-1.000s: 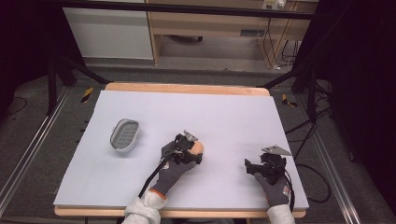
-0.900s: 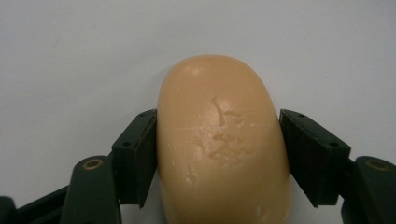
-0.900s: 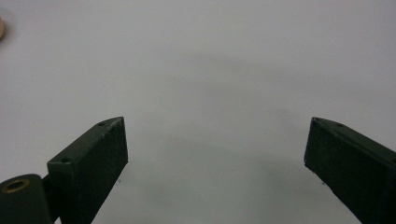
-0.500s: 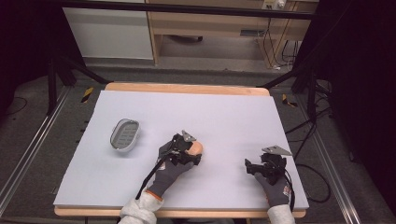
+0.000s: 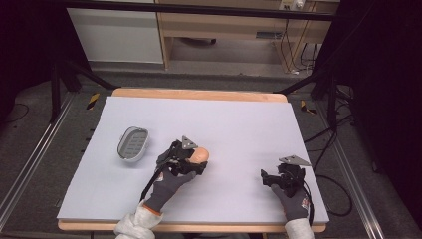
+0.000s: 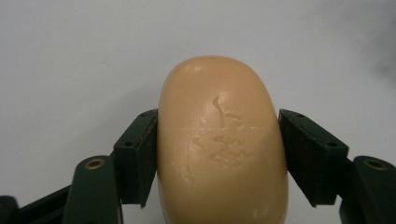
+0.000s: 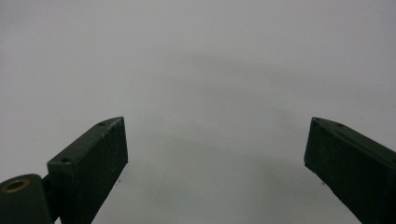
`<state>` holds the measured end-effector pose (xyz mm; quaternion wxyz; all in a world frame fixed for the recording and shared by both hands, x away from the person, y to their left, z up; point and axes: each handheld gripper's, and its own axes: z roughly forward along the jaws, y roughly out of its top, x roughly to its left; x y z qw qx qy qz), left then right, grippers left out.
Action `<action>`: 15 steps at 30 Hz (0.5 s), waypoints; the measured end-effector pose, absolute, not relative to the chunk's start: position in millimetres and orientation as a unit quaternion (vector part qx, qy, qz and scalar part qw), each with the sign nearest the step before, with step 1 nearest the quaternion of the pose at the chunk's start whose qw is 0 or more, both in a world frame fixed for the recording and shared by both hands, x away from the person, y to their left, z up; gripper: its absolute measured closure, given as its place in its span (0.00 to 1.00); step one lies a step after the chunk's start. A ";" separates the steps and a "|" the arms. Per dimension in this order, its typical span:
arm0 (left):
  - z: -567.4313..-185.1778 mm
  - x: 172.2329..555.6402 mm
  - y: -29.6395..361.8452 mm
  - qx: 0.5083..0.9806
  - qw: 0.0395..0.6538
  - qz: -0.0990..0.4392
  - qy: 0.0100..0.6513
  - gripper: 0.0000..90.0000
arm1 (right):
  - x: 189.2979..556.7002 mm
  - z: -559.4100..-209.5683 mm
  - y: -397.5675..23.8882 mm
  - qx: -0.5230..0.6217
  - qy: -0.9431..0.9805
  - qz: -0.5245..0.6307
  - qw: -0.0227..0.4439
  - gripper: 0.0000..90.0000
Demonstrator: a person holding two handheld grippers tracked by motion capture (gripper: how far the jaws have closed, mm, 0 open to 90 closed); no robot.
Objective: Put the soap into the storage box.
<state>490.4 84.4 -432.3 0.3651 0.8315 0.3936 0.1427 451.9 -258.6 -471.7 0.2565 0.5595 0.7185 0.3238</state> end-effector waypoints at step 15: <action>-412.0 480.9 110.5 0.821 0.387 0.152 0.392 0.35 | 451.5 -471.1 -258.2 0.561 0.716 0.326 0.257 0.07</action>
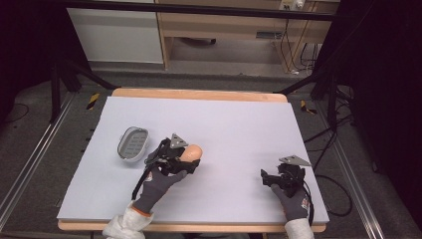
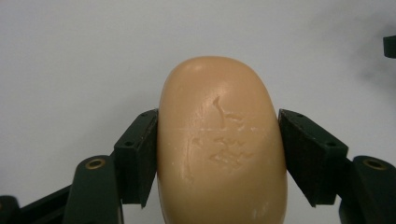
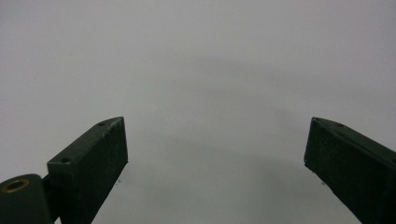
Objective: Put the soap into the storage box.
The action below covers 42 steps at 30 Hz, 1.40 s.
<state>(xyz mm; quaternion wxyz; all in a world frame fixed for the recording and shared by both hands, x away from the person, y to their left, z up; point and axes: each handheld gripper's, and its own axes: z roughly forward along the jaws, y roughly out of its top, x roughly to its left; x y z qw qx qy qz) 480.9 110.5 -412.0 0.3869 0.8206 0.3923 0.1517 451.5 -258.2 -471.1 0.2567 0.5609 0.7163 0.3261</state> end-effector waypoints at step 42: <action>-385.7 473.9 207.2 0.772 0.421 0.179 0.441 0.36 | 451.0 -470.6 -256.9 0.559 0.716 0.325 0.262 0.07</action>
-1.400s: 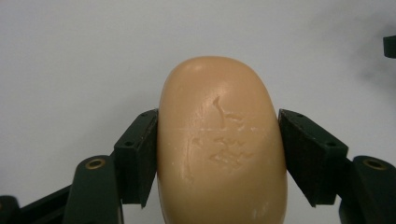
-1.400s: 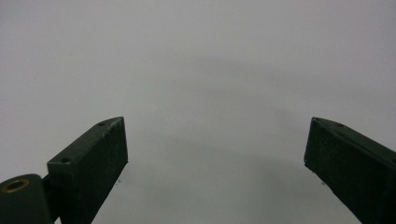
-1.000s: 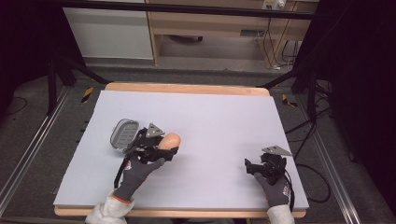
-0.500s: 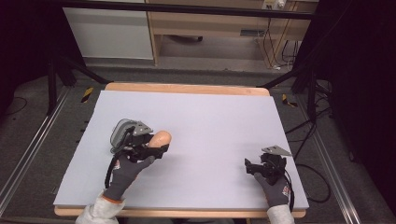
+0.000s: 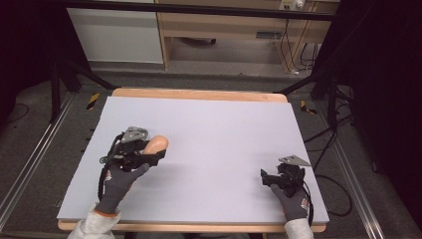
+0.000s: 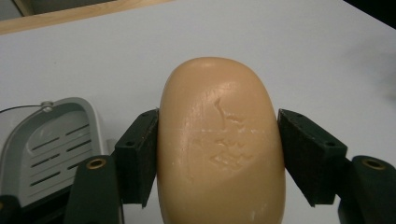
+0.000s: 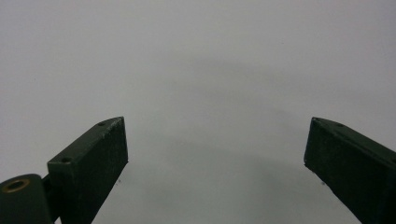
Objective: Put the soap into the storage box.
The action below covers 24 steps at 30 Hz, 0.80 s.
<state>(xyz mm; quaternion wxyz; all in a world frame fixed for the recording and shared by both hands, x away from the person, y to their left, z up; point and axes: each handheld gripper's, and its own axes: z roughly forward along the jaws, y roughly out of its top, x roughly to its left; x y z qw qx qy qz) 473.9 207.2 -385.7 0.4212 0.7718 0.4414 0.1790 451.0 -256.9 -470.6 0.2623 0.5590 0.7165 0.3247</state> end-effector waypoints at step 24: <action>-387.0 493.5 247.3 0.747 0.416 0.194 0.481 0.36 | 451.5 -471.0 -255.3 0.558 0.718 0.324 0.260 0.07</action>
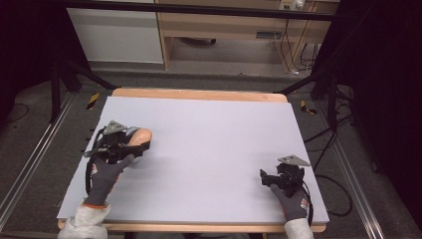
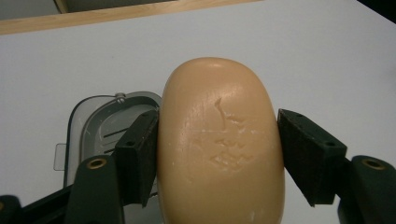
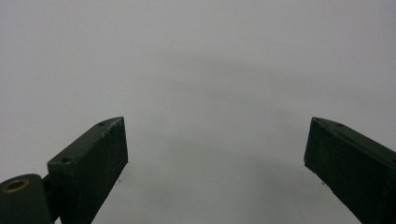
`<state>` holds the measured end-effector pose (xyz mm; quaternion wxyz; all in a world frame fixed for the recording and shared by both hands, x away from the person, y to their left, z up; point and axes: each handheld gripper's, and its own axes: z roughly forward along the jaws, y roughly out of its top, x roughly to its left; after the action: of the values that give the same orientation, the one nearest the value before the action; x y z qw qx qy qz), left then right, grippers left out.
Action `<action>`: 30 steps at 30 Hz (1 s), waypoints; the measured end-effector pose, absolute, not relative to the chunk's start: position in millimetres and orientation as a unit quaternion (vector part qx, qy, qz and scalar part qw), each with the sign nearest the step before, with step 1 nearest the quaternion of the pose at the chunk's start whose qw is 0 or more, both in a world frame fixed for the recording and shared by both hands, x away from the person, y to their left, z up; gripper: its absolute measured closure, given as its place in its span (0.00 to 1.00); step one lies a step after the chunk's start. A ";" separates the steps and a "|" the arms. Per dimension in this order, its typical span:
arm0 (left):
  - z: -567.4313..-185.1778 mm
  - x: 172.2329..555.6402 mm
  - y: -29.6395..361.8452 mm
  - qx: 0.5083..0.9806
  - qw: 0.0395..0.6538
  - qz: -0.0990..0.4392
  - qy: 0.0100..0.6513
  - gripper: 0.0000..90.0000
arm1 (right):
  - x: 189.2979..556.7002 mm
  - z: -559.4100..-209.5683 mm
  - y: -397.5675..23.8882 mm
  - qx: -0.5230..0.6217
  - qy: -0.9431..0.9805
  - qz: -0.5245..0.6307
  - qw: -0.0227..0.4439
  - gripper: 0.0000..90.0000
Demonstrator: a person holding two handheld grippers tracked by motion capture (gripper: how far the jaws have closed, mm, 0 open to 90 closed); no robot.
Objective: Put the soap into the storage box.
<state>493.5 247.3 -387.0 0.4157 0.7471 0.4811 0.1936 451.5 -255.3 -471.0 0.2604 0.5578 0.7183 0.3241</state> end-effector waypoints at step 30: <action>-405.4 521.8 265.7 0.742 0.380 0.201 0.514 0.36 | 451.3 -470.9 -254.8 0.555 0.721 0.325 0.259 0.07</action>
<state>521.8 265.7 -405.4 0.3802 0.7423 0.5139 0.2011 451.3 -254.8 -470.9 0.2588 0.5550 0.7206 0.3250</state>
